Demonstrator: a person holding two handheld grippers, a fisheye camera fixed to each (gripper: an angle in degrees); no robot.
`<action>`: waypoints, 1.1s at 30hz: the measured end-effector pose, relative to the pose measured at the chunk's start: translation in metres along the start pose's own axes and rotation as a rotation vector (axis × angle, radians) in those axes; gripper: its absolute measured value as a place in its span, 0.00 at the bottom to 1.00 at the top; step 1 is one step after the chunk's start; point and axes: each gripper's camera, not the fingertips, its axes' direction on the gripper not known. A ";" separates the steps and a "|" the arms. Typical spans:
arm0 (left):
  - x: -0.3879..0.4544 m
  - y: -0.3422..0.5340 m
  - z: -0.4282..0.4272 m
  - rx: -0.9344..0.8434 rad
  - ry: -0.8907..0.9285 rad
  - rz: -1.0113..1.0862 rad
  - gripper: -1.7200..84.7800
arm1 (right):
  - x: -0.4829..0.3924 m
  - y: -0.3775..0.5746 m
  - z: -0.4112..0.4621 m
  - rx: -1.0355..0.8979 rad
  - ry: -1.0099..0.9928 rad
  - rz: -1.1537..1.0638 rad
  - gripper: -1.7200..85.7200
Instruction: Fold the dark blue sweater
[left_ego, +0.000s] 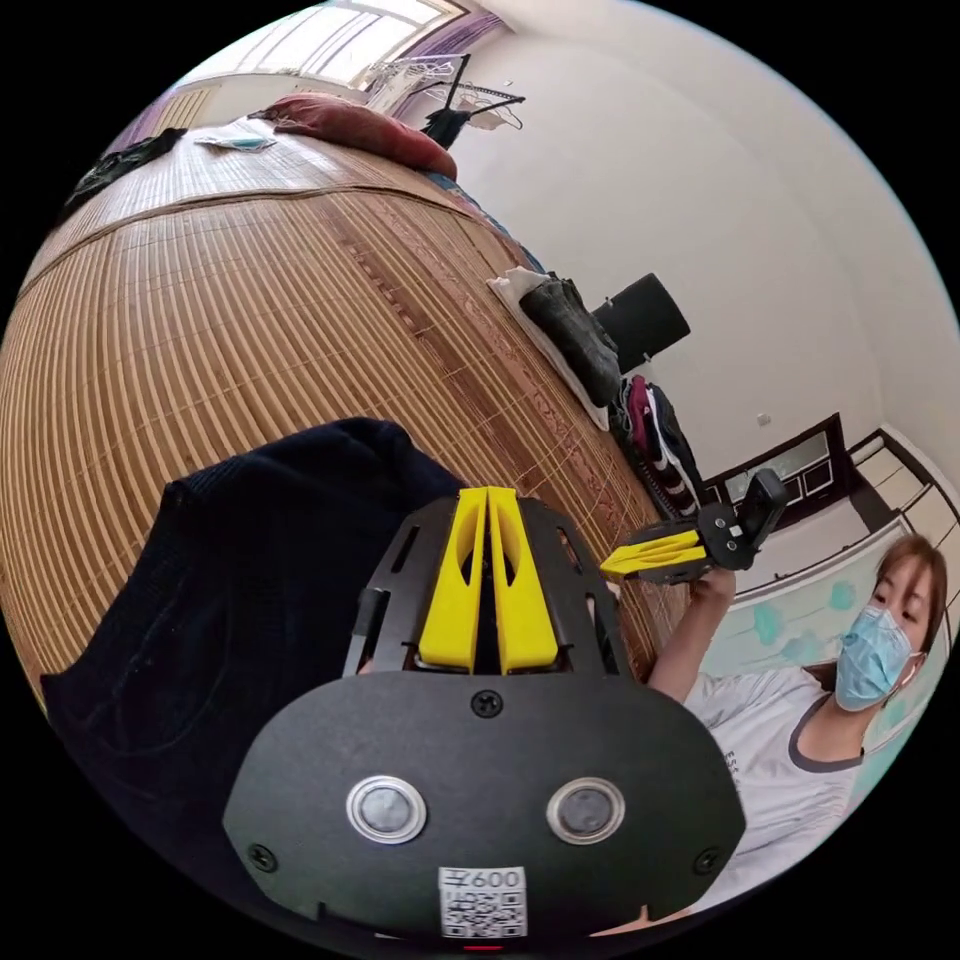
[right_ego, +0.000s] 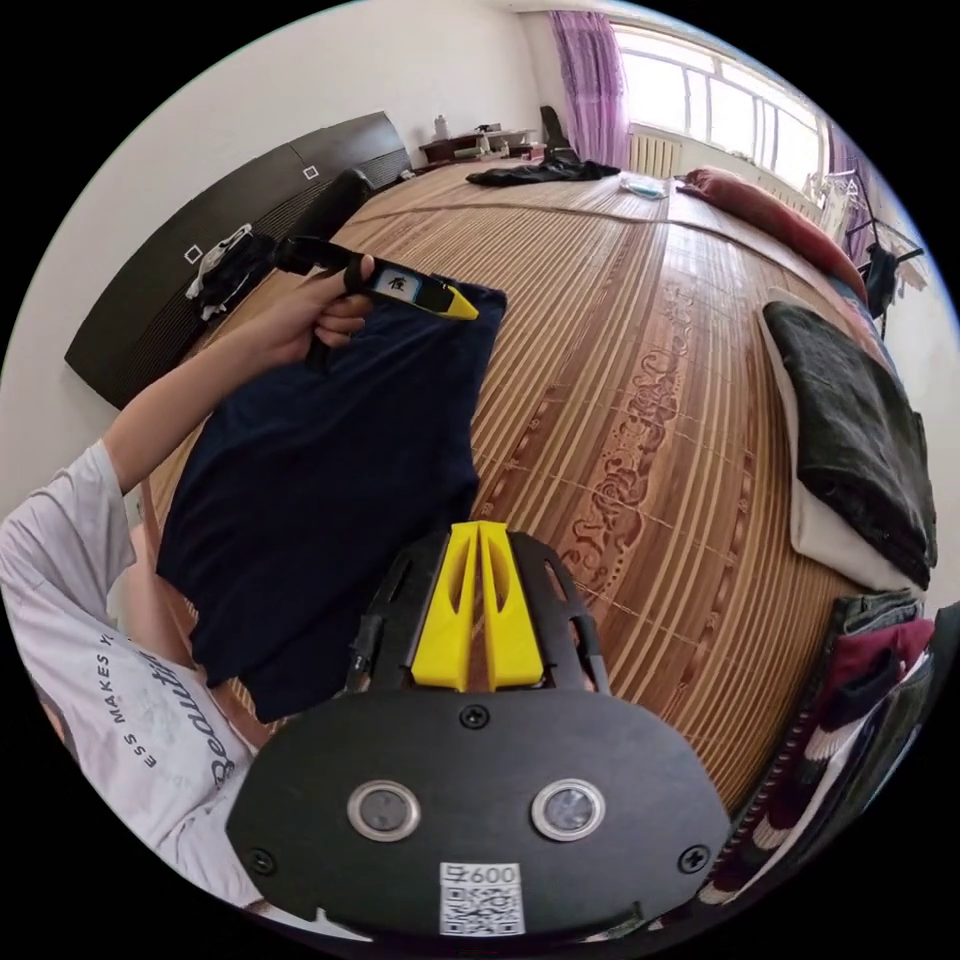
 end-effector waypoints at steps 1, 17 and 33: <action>0.009 0.010 0.005 -0.036 -0.018 0.052 0.02 | 0.000 0.002 -0.004 0.039 -0.061 -0.011 0.01; 0.047 0.241 0.117 -0.246 0.417 0.018 0.02 | -0.059 -0.011 0.046 -0.134 0.012 -0.040 0.01; 0.052 0.483 0.164 -0.098 0.129 -0.089 0.02 | -0.149 0.023 0.054 -0.178 0.314 -0.043 0.01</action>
